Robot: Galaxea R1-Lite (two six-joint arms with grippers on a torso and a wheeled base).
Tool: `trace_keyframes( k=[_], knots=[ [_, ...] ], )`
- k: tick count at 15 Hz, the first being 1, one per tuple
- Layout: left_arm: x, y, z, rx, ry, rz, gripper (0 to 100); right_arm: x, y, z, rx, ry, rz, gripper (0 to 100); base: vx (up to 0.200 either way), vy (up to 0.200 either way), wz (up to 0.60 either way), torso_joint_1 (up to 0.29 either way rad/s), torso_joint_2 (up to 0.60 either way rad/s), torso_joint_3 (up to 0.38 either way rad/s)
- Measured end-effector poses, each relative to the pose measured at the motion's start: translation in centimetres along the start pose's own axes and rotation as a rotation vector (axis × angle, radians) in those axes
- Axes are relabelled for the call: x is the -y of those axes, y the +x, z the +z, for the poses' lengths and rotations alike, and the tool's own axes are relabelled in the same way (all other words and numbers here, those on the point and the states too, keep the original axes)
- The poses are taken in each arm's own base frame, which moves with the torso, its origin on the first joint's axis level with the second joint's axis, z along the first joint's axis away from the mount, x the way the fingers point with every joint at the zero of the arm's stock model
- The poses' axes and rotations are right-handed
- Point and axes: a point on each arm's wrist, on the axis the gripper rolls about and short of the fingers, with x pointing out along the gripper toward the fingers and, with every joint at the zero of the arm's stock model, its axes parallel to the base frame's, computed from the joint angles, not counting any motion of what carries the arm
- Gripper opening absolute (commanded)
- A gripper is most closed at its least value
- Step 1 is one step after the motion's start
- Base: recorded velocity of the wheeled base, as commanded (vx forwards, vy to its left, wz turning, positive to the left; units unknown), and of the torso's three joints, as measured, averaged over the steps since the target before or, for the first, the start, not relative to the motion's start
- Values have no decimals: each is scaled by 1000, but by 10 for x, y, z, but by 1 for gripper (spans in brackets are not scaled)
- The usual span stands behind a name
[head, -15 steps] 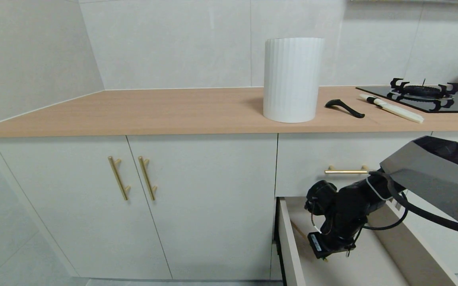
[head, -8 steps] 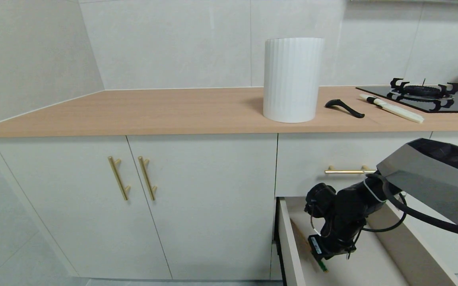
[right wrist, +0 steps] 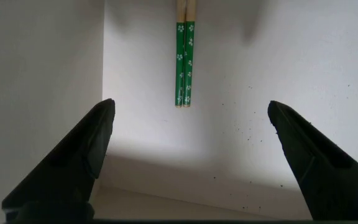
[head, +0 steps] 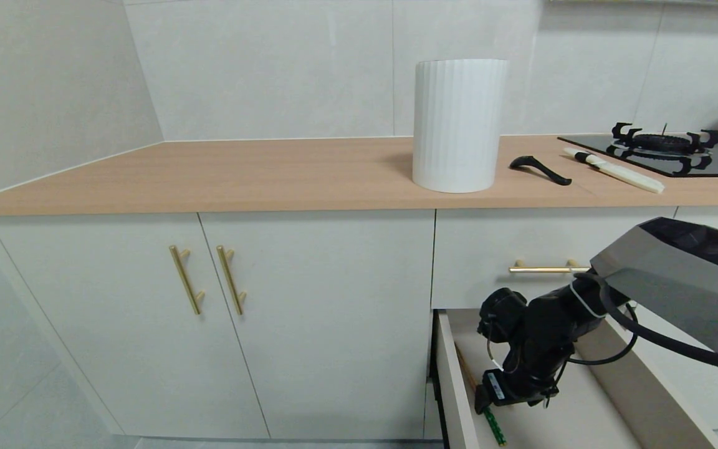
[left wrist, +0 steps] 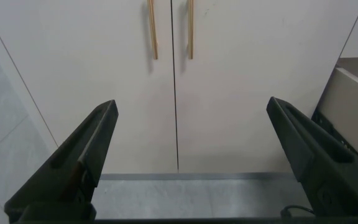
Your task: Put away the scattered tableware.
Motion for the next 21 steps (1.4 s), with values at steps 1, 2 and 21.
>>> trace_keyframes(
  k=[1, 2, 21],
  knots=[
    [0, 0, 0, 0, 0, 0, 100, 0, 0, 0, 1, 2, 0, 100, 0, 0, 0, 0, 0, 0],
    [0, 0, 0, 0, 0, 0, 100, 0, -2, 0, 4, 3, 0, 100, 0, 0, 0, 0, 0, 0],
    [0, 0, 0, 0, 0, 0, 100, 47, -232, -59, 632, 89, -35, 100, 0, 0, 0, 5, -22, -16]
  ],
)
